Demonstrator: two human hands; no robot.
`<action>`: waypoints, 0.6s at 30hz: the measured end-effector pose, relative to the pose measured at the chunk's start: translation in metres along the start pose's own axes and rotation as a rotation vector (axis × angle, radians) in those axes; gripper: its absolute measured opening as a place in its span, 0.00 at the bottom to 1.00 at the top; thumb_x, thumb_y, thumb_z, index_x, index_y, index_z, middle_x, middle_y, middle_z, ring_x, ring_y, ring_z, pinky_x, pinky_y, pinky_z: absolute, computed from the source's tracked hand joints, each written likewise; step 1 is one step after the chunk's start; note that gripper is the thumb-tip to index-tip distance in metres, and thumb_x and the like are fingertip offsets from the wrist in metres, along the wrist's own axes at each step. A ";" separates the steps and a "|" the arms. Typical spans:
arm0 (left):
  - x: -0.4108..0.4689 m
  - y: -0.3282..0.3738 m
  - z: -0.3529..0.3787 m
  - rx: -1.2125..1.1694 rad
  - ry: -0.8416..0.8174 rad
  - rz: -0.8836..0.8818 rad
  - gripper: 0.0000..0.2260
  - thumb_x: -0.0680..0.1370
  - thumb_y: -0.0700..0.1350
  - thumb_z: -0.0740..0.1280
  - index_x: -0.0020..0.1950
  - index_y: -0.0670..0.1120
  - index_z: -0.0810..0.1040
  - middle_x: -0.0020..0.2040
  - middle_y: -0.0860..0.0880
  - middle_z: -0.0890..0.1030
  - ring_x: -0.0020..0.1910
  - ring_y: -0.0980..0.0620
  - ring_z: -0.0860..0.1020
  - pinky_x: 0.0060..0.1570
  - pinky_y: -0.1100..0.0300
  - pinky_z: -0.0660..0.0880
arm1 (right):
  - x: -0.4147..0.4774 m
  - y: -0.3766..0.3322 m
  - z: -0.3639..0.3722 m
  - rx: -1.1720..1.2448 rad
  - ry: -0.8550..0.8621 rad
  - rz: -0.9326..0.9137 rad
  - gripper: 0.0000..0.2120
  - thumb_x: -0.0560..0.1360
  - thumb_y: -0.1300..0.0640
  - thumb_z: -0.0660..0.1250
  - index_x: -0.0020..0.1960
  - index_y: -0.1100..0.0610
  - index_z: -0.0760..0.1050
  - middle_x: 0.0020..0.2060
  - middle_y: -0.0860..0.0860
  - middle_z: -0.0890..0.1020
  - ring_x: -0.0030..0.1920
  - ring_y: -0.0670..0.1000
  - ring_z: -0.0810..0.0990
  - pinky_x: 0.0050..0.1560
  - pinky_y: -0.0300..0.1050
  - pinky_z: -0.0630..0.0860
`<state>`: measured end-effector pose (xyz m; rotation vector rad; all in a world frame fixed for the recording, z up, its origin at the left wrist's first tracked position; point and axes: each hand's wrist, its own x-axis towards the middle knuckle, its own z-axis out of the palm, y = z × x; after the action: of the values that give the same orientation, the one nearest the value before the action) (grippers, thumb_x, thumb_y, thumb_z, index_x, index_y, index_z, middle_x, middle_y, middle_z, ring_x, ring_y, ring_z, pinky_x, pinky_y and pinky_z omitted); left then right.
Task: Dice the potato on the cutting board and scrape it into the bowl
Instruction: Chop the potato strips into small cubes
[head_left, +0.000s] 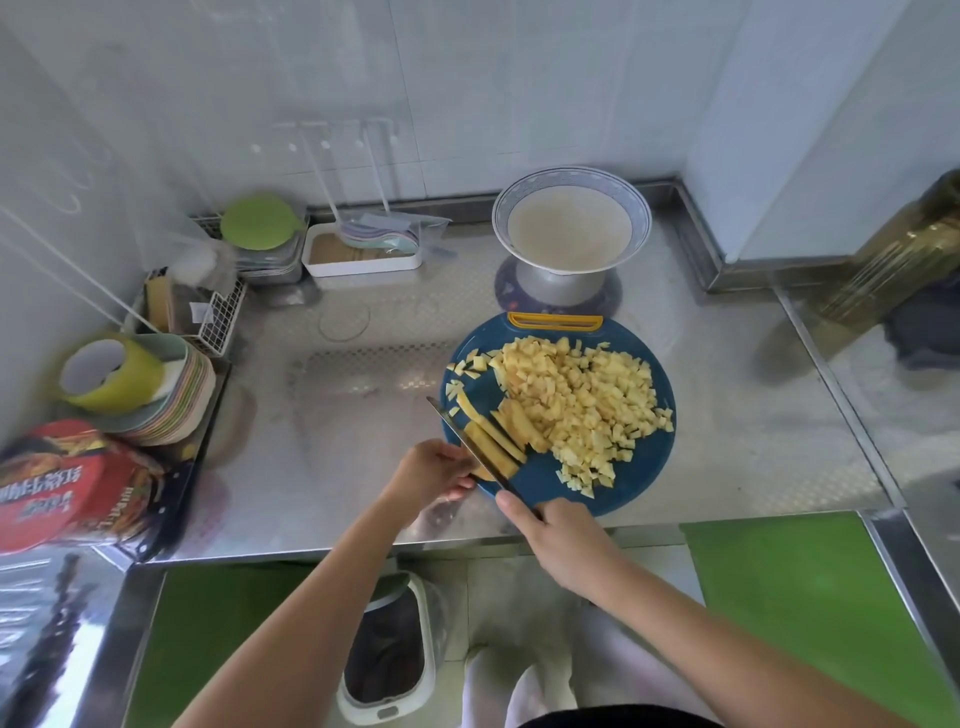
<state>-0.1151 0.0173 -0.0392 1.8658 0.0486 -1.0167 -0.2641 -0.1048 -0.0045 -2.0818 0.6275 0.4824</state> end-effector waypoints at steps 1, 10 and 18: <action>0.001 -0.001 0.000 -0.013 0.003 0.006 0.06 0.77 0.36 0.68 0.42 0.40 0.71 0.36 0.40 0.81 0.35 0.46 0.80 0.45 0.53 0.80 | 0.001 -0.001 0.002 -0.012 0.002 0.002 0.31 0.79 0.33 0.52 0.31 0.57 0.63 0.27 0.52 0.69 0.28 0.50 0.69 0.30 0.44 0.63; 0.009 0.003 -0.011 0.039 -0.114 0.013 0.04 0.76 0.35 0.69 0.47 0.36 0.75 0.36 0.40 0.80 0.33 0.48 0.81 0.39 0.58 0.80 | 0.005 0.003 0.007 -0.073 0.022 0.021 0.31 0.81 0.35 0.49 0.30 0.58 0.61 0.27 0.52 0.68 0.29 0.49 0.68 0.30 0.42 0.62; 0.014 0.006 -0.013 0.063 -0.124 -0.015 0.13 0.74 0.37 0.71 0.54 0.31 0.76 0.41 0.39 0.82 0.36 0.49 0.82 0.39 0.61 0.81 | 0.009 0.004 0.014 -0.096 0.000 0.054 0.31 0.80 0.35 0.46 0.31 0.57 0.63 0.29 0.52 0.69 0.29 0.48 0.69 0.30 0.40 0.64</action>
<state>-0.0950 0.0189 -0.0422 1.8572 -0.0438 -1.1540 -0.2611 -0.0973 -0.0195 -2.1594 0.6743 0.5530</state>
